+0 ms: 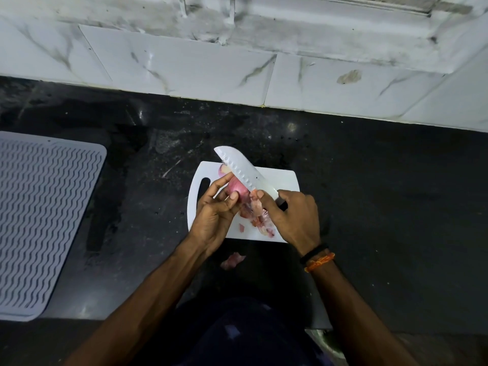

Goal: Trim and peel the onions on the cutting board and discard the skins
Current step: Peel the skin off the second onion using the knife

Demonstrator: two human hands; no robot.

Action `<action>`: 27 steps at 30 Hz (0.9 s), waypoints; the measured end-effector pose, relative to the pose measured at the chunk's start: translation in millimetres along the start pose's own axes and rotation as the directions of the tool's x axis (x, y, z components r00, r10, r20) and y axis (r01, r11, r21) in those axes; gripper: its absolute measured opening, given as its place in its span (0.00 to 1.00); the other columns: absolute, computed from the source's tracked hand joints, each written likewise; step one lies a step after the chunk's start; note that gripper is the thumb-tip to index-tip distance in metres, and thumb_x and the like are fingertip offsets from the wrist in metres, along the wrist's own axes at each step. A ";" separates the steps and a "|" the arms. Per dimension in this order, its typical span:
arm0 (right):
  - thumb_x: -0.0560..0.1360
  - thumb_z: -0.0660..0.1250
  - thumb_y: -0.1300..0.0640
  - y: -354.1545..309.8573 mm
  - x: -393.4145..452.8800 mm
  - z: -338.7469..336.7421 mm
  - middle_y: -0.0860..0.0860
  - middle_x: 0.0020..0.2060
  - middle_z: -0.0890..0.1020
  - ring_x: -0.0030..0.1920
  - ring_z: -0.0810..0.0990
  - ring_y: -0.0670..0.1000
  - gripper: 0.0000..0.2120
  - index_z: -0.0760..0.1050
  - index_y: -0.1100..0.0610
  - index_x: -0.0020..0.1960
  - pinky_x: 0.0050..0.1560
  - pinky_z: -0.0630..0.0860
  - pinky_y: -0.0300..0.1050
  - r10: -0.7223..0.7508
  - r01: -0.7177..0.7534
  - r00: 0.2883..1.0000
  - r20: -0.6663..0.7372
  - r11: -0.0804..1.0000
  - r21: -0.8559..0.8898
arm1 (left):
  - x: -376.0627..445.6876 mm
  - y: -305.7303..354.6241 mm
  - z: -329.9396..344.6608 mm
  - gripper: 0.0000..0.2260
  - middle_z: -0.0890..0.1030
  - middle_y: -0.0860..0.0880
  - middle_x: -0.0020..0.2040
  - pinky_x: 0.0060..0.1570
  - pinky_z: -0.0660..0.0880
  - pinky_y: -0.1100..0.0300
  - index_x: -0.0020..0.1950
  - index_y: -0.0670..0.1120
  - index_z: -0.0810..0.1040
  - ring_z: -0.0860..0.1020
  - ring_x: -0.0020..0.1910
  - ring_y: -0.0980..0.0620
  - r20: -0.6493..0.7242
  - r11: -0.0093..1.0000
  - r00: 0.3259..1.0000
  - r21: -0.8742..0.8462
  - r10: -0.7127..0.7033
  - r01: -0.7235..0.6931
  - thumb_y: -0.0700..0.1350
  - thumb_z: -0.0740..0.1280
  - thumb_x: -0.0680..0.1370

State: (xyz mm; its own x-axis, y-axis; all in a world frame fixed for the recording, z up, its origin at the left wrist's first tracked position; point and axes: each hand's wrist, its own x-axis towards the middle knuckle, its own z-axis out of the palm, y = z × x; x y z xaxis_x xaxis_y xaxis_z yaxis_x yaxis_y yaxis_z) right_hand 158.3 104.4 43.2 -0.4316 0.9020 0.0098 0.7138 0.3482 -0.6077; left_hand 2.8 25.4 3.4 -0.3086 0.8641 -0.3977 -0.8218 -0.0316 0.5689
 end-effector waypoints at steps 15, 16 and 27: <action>0.75 0.61 0.34 1.8 -0.5 0.7 0.45 0.21 0.68 0.23 0.68 0.45 0.26 0.63 0.49 0.27 0.28 0.55 0.34 0.011 -0.012 0.997 -0.070 1.000 -0.024 | -0.2 -0.4 2.3 0.24 0.78 0.37 0.64 0.63 0.76 0.50 0.68 0.41 0.75 0.79 0.59 0.44 0.005 0.999 1.000 0.036 0.008 -0.008 0.30 0.67 0.72; 0.75 0.62 0.35 2.9 0.4 0.1 0.47 0.21 0.69 0.23 0.69 0.46 0.26 0.64 0.51 0.27 0.27 0.55 0.35 0.020 -0.023 0.996 -0.091 0.999 -0.025 | -0.3 -0.1 2.6 0.24 0.78 0.37 0.64 0.63 0.76 0.51 0.67 0.41 0.76 0.79 0.59 0.44 0.006 0.999 1.000 0.036 0.011 -0.011 0.30 0.67 0.72; 0.73 0.57 0.28 5.7 2.1 0.8 0.44 0.21 0.69 0.22 0.68 0.45 0.29 0.67 0.51 0.27 0.28 0.58 0.35 -0.013 0.012 0.999 -0.042 0.999 -0.042 | -1.6 -1.0 4.4 0.24 0.78 0.38 0.66 0.66 0.71 0.44 0.67 0.40 0.76 0.76 0.64 0.41 0.021 0.997 1.000 0.081 0.004 -0.006 0.32 0.68 0.72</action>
State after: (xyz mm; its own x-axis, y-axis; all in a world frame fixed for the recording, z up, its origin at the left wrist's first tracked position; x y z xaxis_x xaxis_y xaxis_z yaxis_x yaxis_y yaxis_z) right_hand 160.9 108.1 39.1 -0.4179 0.9071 0.0510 0.7314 0.3692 -0.5733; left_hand 6.2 26.3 6.7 -0.3022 0.8741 -0.3802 -0.7784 0.0039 0.6277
